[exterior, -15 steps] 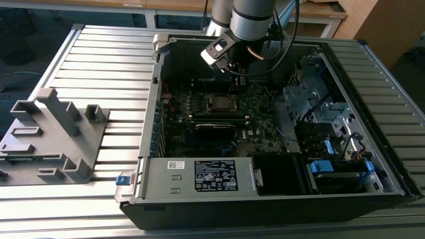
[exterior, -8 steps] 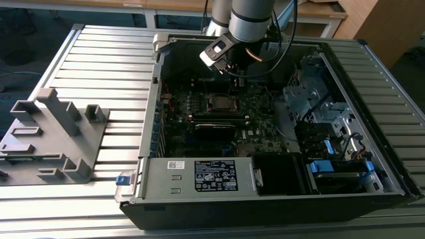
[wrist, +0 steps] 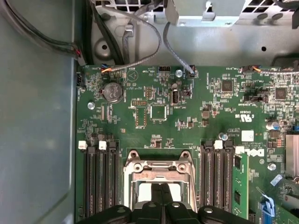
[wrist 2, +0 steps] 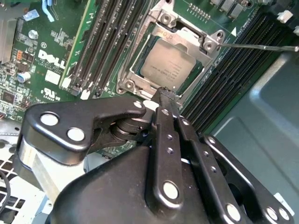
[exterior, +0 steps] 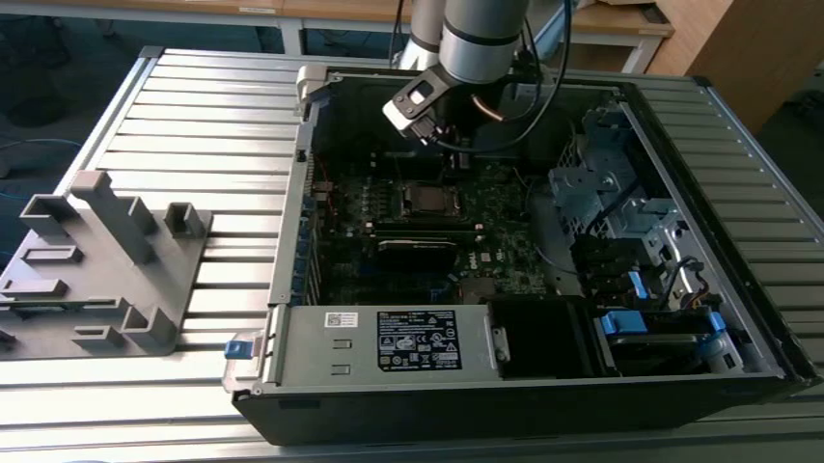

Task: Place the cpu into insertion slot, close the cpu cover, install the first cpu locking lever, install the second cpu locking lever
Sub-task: 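Close the cpu cover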

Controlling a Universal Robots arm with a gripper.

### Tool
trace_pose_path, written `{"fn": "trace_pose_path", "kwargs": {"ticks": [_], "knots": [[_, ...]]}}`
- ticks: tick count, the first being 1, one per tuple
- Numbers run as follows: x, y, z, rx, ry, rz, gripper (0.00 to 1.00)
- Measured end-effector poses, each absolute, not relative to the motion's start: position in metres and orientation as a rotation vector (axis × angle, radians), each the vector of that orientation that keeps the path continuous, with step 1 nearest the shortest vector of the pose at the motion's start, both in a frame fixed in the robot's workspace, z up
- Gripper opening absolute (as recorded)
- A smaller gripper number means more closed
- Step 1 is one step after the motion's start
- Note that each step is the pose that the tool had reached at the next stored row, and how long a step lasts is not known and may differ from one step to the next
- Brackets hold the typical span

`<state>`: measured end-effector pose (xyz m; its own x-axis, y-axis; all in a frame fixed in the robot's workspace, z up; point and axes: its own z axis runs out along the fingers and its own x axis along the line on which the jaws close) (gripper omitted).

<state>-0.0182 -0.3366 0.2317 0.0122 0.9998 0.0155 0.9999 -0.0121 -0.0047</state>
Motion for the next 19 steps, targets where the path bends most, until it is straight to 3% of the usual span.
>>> {"fn": "trace_pose_path", "kwargs": {"ticks": [19], "knots": [[-0.0234,-0.3366,0.2244,-2.219,-2.204,-0.012,0.11]]}}
